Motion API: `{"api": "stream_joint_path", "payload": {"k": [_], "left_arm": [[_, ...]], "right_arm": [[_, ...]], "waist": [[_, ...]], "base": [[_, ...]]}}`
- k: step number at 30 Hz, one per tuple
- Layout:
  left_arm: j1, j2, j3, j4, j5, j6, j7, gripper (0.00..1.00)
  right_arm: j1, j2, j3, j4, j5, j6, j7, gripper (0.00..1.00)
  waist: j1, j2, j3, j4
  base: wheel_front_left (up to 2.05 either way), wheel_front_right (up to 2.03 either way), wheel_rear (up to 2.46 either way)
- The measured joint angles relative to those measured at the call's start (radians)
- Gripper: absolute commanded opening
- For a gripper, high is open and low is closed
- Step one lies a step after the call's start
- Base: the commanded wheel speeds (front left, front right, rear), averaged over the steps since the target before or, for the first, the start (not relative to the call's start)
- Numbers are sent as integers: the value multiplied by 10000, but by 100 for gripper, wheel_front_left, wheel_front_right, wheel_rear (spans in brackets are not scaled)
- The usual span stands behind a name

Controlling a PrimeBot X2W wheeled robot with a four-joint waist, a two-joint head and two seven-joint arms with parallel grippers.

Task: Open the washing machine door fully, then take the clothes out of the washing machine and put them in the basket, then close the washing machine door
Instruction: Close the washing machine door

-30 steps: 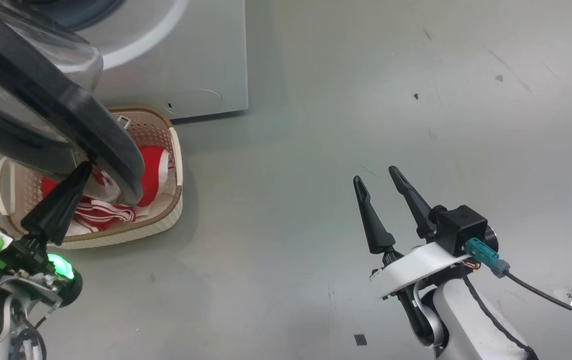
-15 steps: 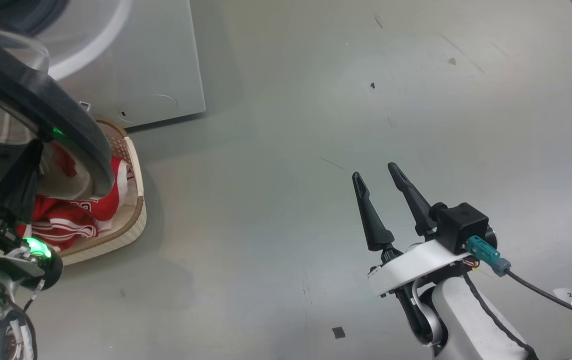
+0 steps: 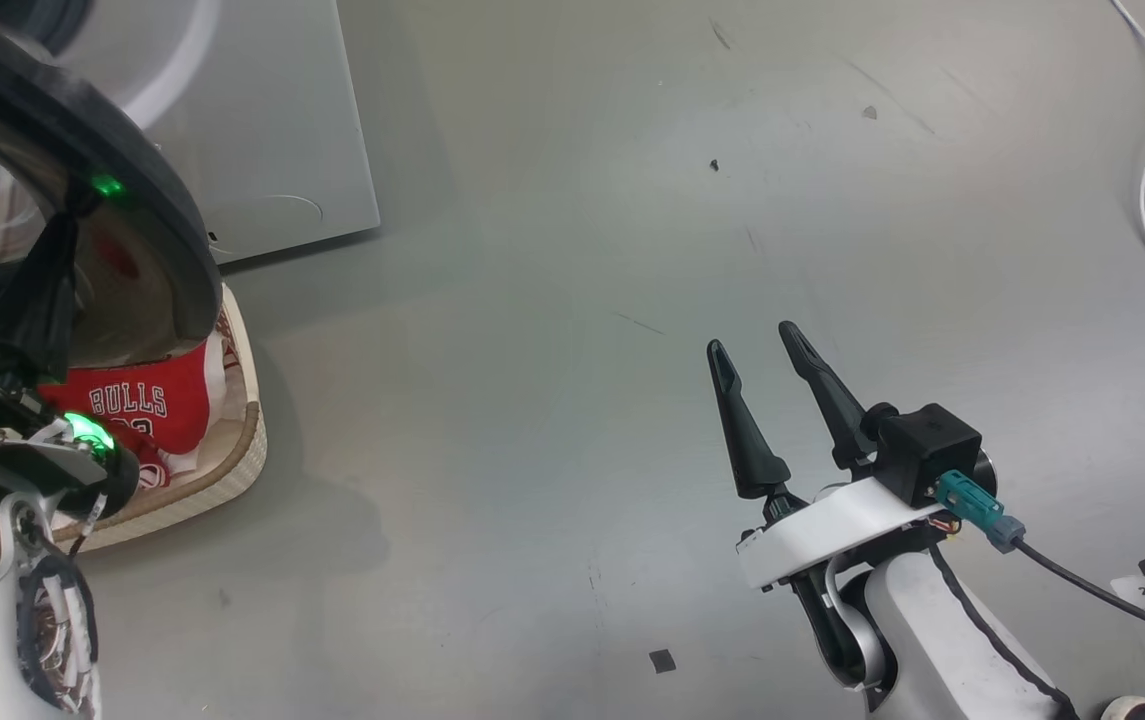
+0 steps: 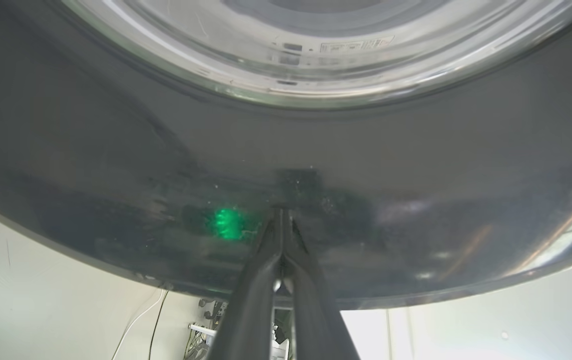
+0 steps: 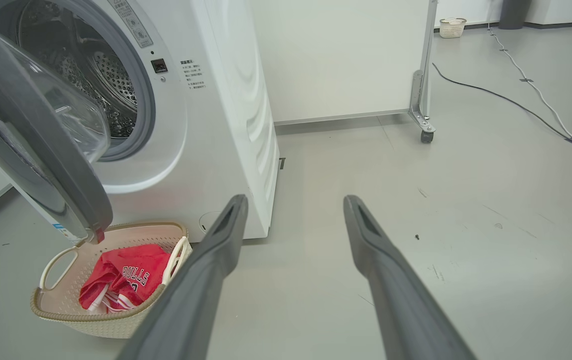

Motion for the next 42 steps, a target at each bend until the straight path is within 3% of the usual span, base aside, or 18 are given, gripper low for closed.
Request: {"api": "stream_joint_path", "payload": {"k": [11,20,26,30,38,42], "left_arm": [[-247,-50,-265,614,63,-268,-282,0],[137,-75,-1356,1296,951,-729,-54,0],[760,61,-2144,1522,2151,-1300,56,0],[1031,631,-2533,1515,3428,-1668,-299,0],[1457,1766,-3193,1099,6495,-1925,-1829,0],[1619,1973,-3371,876,7618,-1937,-2769,0]], "right_arm": [[30,6,-211,-35,52,-102,0,100],[142,6,-700,35,-167,-169,0,100],[169,-48,-951,63,-336,-142,0,100],[201,-178,-1170,63,-407,-138,0,100],[587,-245,-1342,65,-543,-128,0,100],[658,-240,-1346,65,-571,-69,0,100]], "waist": [[0,0,-112,33],[0,0,-395,549],[0,0,-675,1093],[0,0,-890,1498],[0,0,-1344,2312],[0,0,-1546,2676]], "base": [[0,0,0],[0,0,0],[0,0,0],[0,0,0],[0,0,0],[0,0,0]]}}
